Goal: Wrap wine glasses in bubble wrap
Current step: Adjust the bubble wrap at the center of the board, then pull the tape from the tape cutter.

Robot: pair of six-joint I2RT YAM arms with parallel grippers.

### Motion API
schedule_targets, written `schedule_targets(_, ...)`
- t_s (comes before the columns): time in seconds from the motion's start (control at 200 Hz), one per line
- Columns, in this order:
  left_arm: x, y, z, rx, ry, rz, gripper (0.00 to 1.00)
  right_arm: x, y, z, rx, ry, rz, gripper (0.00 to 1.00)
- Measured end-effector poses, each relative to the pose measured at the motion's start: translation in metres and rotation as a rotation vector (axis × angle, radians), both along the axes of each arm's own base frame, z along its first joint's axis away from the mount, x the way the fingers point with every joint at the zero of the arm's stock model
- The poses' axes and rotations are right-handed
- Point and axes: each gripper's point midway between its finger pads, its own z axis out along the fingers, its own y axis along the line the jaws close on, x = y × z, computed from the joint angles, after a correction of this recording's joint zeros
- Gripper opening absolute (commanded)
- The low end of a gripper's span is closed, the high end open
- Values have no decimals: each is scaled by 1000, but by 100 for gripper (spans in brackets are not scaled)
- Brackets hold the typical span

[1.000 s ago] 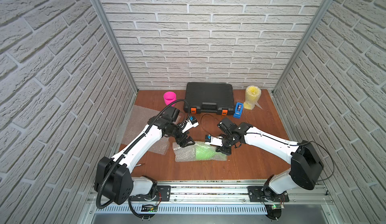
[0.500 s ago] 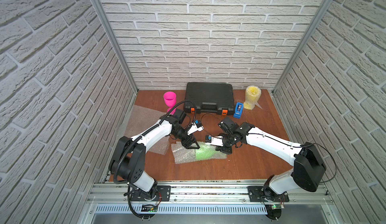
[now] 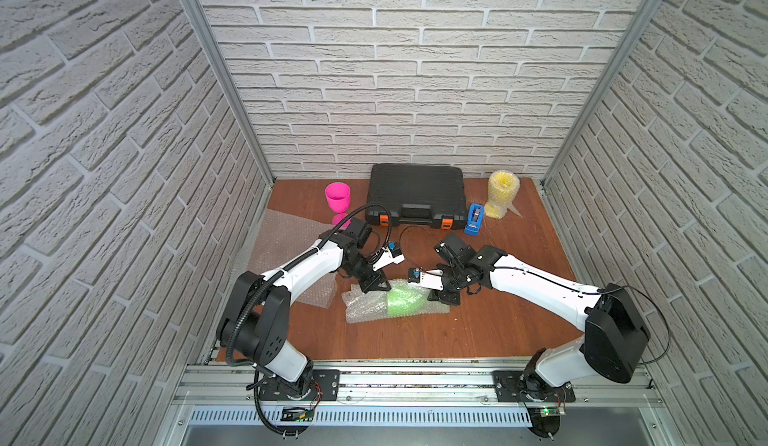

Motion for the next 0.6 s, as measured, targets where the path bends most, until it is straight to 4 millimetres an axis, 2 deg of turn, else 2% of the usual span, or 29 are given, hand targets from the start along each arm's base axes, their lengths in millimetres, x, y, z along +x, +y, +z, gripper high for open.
schedule_targets(0.045, 0, 3, 2, 7, -25, -1, 0, -1, -3, 3, 9, -7, -12, 72)
schedule_targets(0.145, -2, 7, 6, 24, -72, -9, 0, 2, -9, 19, 53, -37, -61, 73)
schedule_targets(0.25, -1, 9, 7, 48, -109, -21, 0, 16, -17, 44, 136, -79, -168, 67)
schedule_targets(0.33, -3, 10, 3, 70, -122, -33, 0, 39, -32, 61, 207, -99, -327, 60)
schedule_targets(0.415, -5, 12, 0, 89, -126, -37, 0, 69, -53, 68, 260, -91, -532, 48)
schedule_targets(0.52, -5, 14, 1, 99, -141, -35, 0, 107, -83, 66, 308, -50, -790, 46)
schedule_targets(0.6, -4, 16, 4, 104, -159, -36, 0, 133, -106, 58, 319, 1, -983, 41)
